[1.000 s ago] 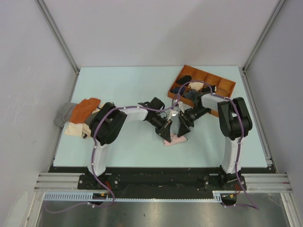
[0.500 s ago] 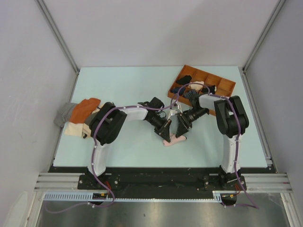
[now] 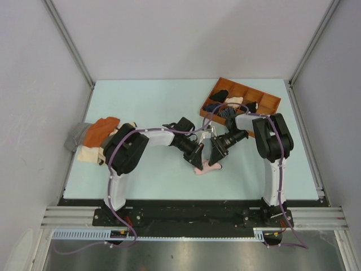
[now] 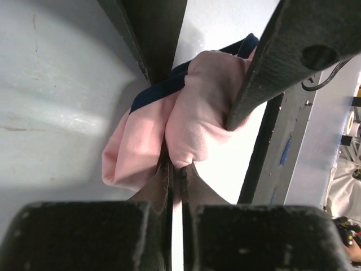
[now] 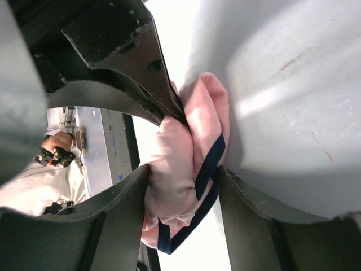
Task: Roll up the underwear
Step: Pick up the underwear from the center of the board.
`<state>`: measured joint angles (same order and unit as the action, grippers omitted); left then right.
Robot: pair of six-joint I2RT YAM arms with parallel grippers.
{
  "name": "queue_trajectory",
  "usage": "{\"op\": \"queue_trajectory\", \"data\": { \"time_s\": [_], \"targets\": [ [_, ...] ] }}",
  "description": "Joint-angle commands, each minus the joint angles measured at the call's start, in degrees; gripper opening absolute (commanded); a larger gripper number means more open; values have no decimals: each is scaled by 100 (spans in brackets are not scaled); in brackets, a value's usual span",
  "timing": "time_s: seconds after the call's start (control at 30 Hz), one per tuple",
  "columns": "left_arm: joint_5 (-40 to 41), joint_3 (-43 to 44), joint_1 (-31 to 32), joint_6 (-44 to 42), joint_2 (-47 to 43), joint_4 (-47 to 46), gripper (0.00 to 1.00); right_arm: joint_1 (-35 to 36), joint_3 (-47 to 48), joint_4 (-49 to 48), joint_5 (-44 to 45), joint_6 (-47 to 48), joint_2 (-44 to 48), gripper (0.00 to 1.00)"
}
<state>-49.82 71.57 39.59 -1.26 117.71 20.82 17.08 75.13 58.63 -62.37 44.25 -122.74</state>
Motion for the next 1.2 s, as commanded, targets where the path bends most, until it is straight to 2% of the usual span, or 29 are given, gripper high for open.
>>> {"op": "queue_trajectory", "data": {
  "time_s": [0.0,0.17,0.3,0.33,0.47,0.57,0.6,0.7,0.87,0.9,1.17],
  "targets": [
    [1510,-205,136,-630,-152,-640,0,278,-60,482,261,-110,-303,57],
    [1730,-170,233,-648,-249,-632,1,278,-60,492,93,-179,-409,53],
    [1862,-170,286,-665,-319,-632,0,287,-60,500,58,-224,-479,45],
    [1888,-178,286,-665,-336,-632,0,278,-60,518,23,-224,-497,38],
    [1950,-222,321,-657,-424,-693,1,243,-8,684,-117,-75,-567,18],
    [2073,-301,321,-587,-556,-781,10,173,45,912,-267,180,-655,3],
    [2151,-336,321,-534,-669,-868,17,138,97,992,-319,268,-664,1],
    [2388,-486,312,-402,-872,-1079,31,24,124,1176,-407,540,-655,0],
    [2530,-811,224,-191,-1487,-1510,48,-91,133,1335,-434,953,-506,0],
    [2539,-872,198,-104,-1610,-1685,55,-100,133,1335,-408,1006,-436,0],
    [2679,-1444,-83,38,-2778,-2056,58,-126,116,1089,-232,1060,-137,0]
  ]
}}
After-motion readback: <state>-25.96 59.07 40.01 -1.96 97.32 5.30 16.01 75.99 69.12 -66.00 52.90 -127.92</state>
